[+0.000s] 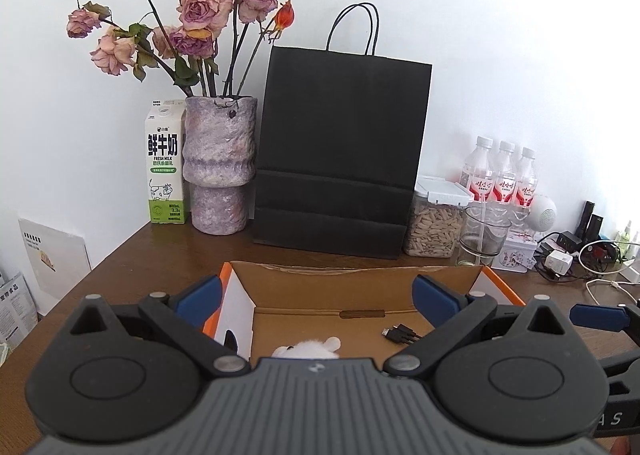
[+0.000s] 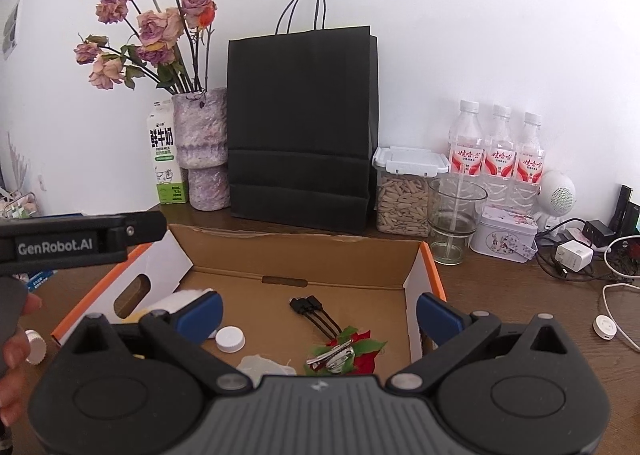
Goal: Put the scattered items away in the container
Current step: 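Withdraw both tools from the box toward the remaining items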
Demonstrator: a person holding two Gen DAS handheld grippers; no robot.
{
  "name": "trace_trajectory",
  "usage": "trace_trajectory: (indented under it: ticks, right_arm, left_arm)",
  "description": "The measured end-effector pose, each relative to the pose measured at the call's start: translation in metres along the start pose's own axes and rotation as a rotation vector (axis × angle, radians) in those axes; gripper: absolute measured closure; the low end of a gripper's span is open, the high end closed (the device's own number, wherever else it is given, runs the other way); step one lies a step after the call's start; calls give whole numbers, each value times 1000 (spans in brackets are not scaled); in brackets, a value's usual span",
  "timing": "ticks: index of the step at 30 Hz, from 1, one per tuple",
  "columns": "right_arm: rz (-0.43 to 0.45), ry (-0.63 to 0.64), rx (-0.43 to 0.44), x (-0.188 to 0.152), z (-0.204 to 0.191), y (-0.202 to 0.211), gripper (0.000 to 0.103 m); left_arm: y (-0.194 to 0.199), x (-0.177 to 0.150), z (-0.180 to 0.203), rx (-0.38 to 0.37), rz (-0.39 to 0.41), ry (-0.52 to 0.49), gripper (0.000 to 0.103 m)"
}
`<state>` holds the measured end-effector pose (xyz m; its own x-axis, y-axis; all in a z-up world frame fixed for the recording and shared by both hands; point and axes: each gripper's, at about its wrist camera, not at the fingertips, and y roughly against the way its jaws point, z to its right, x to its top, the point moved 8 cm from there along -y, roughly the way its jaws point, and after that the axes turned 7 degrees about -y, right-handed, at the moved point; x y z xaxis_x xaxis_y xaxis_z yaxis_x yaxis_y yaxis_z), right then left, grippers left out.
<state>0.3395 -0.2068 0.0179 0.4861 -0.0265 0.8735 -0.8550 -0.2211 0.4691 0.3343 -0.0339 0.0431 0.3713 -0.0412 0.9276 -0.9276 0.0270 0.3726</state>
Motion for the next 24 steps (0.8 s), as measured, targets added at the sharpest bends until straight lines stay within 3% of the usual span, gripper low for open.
trace_trajectory:
  ticks: [9, 24]
  right_arm:
    - [23, -1, -30, -14, 2, 47, 0]
    - [21, -5, -76, -67, 9, 119, 0]
  left_arm:
    - [46, -12, -8, -12, 7, -12, 0]
    - [112, -42, -52, 33, 7, -12, 0]
